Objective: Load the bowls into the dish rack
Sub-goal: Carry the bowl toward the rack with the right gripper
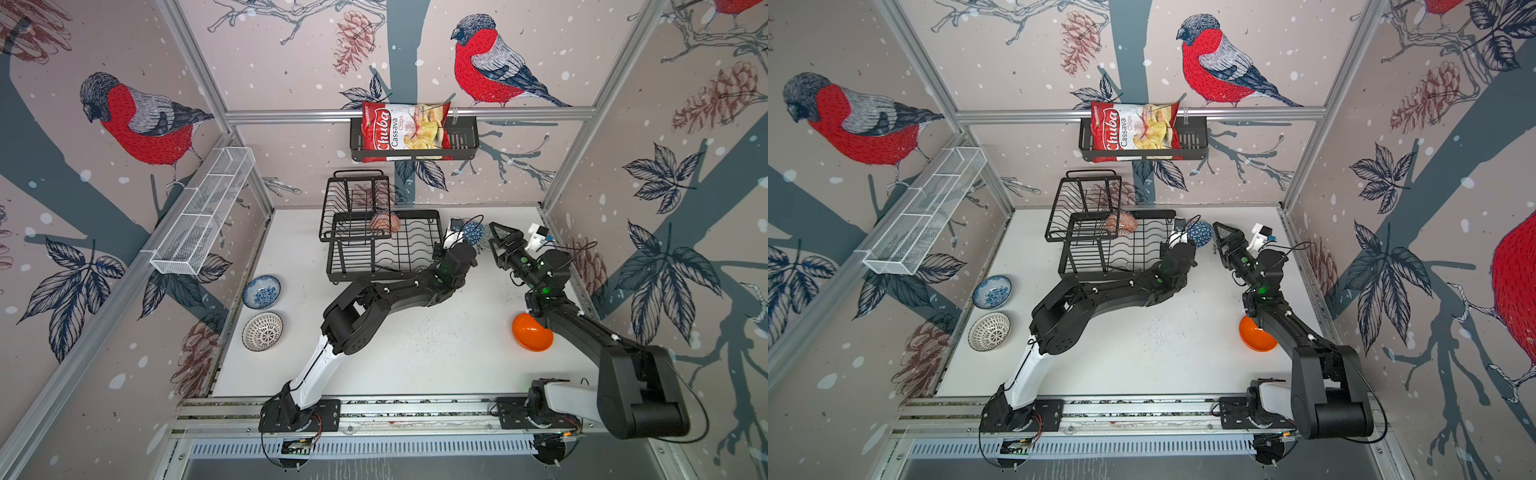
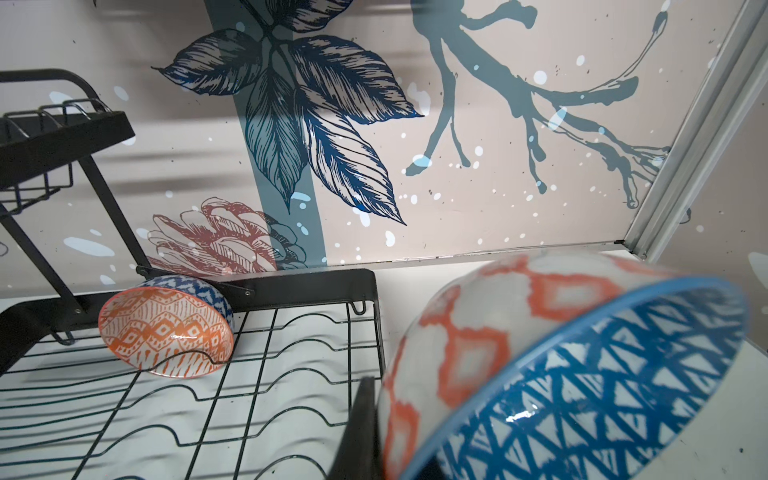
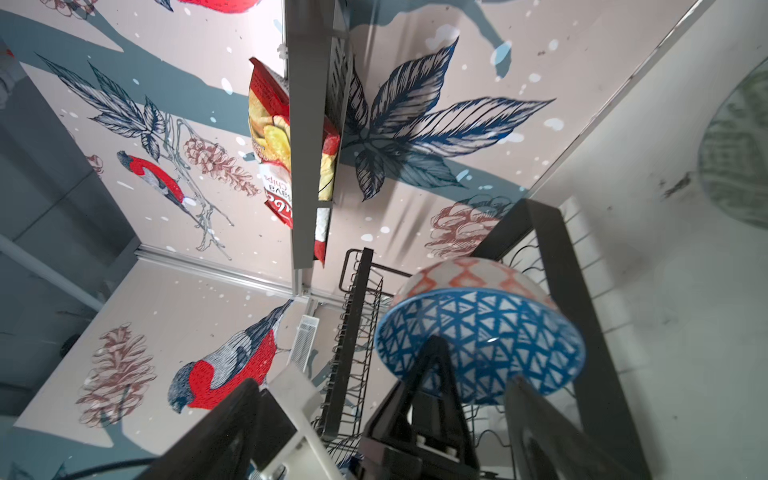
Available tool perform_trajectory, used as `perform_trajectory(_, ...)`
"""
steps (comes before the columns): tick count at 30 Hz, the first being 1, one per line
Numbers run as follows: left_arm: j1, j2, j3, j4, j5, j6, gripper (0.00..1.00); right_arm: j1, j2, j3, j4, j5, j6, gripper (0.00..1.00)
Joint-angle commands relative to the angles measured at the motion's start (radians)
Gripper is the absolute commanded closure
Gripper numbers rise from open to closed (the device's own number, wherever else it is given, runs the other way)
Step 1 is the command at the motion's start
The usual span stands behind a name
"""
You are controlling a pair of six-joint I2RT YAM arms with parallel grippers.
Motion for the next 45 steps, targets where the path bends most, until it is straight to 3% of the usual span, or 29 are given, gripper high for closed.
perform_trajectory(1,-0.003,-0.016,-0.023,0.146,-0.018,0.027,1.00,0.018,0.020,0.037,-0.008,0.014,0.100,0.14)
perform_trajectory(16,-0.019,-0.061,-0.151,0.349,-0.016,0.091,1.00,0.103,0.186,0.113,0.115,0.052,0.346,0.35)
perform_trajectory(22,-0.025,-0.083,-0.220,0.449,0.018,0.116,1.00,0.121,0.237,0.131,0.182,0.058,0.414,0.53)
perform_trajectory(35,-0.042,-0.111,-0.279,0.550,0.019,0.158,1.00,0.129,0.220,0.127,0.176,0.077,0.410,0.91)
perform_trajectory(41,-0.042,-0.130,-0.285,0.538,0.020,0.162,1.00,0.139,0.184,0.110,0.161,0.103,0.372,0.98)
perform_trajectory(45,-0.043,-0.141,-0.293,0.523,0.021,0.143,0.82,0.143,0.177,0.100,0.184,0.103,0.361,0.99)
